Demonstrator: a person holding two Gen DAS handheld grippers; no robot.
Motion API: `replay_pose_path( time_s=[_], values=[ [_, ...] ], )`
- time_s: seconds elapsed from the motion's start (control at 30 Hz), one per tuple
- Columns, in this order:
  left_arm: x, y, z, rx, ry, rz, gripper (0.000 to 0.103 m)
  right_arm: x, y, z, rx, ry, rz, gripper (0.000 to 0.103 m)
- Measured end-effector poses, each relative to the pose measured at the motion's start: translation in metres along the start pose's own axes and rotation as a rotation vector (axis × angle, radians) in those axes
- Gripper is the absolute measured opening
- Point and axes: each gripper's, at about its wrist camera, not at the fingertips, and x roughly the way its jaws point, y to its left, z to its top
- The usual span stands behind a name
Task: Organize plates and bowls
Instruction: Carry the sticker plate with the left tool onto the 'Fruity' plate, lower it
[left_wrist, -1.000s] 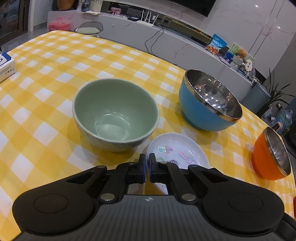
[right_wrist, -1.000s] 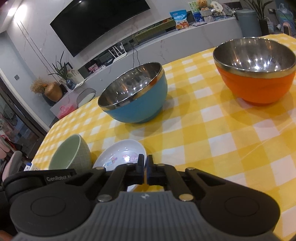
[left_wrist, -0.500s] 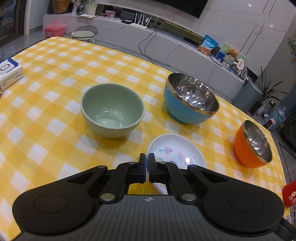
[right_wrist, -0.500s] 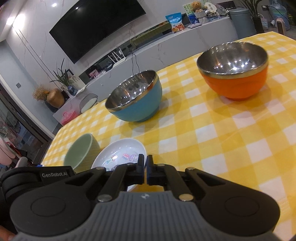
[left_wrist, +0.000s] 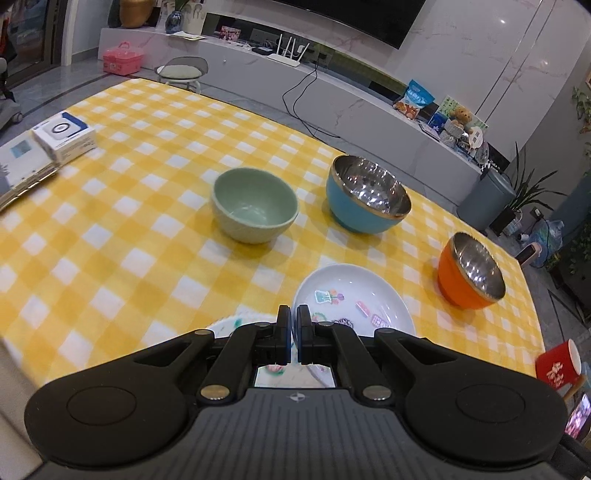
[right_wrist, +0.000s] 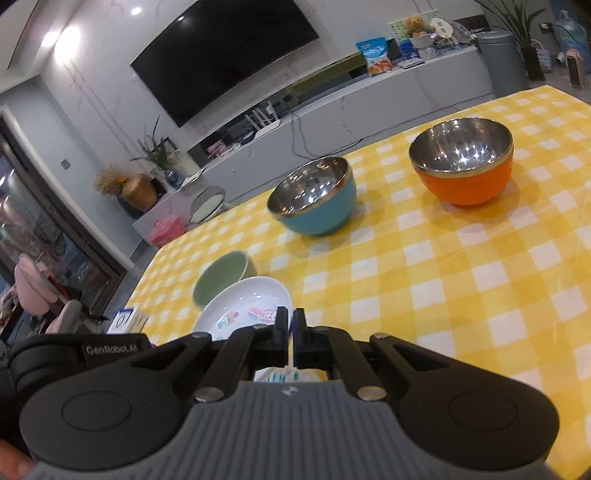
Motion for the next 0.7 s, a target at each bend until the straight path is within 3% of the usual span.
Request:
replay_pose_path(
  time_s=[0.23,0.7],
  values=[
    [-0.01,0.014,-0.025,0.014,0.038,0.045,0.003,-0.011,0.005,-0.027,-0.017,0.061,0.011,0.0],
    [0.007,0.032,-0.045,0.032,0.109,0.107,0.004,0.011,-0.003,-0.052,-0.011,0.158,0.004,0.0]
  ],
)
